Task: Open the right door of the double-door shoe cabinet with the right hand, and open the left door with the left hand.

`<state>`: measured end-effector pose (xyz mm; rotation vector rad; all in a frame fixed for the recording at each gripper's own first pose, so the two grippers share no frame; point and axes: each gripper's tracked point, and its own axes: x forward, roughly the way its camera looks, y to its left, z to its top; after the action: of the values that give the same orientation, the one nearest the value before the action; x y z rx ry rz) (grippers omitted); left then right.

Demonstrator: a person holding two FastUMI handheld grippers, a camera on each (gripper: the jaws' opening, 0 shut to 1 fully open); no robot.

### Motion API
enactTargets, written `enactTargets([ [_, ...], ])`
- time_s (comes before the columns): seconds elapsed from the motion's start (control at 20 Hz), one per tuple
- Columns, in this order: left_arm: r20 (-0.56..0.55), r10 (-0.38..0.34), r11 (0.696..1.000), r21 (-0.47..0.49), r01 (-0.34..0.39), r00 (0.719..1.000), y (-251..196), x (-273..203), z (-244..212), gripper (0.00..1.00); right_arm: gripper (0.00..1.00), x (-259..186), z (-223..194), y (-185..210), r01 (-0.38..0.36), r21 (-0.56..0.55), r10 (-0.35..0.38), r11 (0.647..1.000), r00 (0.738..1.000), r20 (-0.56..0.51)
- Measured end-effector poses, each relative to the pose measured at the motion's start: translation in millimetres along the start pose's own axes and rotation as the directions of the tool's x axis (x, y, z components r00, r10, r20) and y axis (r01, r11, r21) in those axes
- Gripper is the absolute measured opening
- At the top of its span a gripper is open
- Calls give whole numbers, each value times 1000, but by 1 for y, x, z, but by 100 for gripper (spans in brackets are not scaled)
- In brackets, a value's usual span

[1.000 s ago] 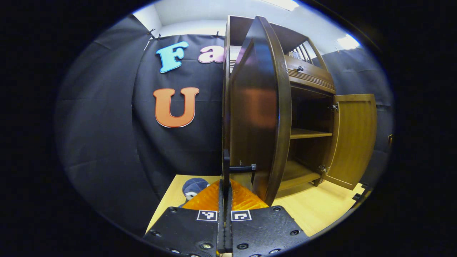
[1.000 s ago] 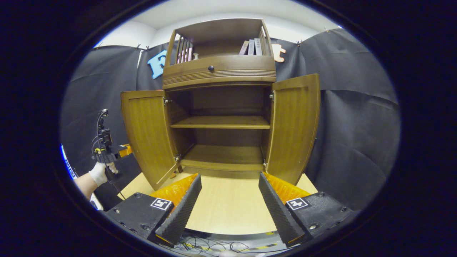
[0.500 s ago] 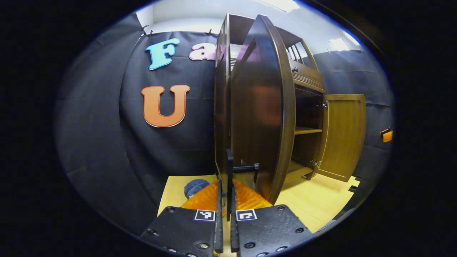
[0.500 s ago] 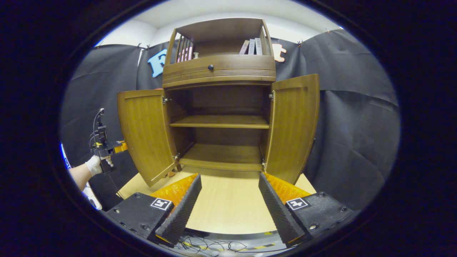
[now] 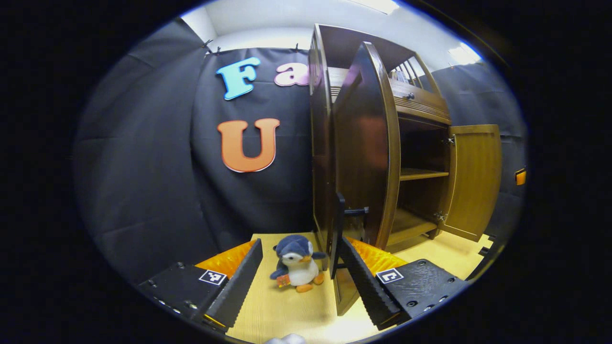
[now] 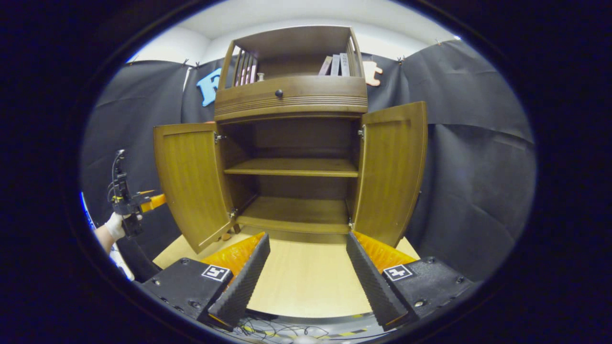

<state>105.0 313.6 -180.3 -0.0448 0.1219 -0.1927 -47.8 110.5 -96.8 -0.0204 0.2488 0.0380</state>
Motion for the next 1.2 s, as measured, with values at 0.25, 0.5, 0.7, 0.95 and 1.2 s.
enactTargets([
  [0.25,7,154,988,-12,-154,988,6,-45,24,97,100,10,21,-3,-4,2,4,1000,999,46],
  [0.5,22,193,981,-43,-192,981,-34,-71,66,97,100,15,36,-2,-31,11,30,999,997,71],
  [0.7,39,204,979,-10,-204,978,-77,-77,101,96,100,17,48,-7,-53,15,52,998,995,90],
  [0.95,70,155,988,13,-156,985,-158,-68,134,100,100,20,67,-30,-47,39,41,998,992,122],
  [1.2,80,66,998,-22,-64,995,-229,-62,139,96,100,16,74,-51,-32,45,26,998,990,140],
])
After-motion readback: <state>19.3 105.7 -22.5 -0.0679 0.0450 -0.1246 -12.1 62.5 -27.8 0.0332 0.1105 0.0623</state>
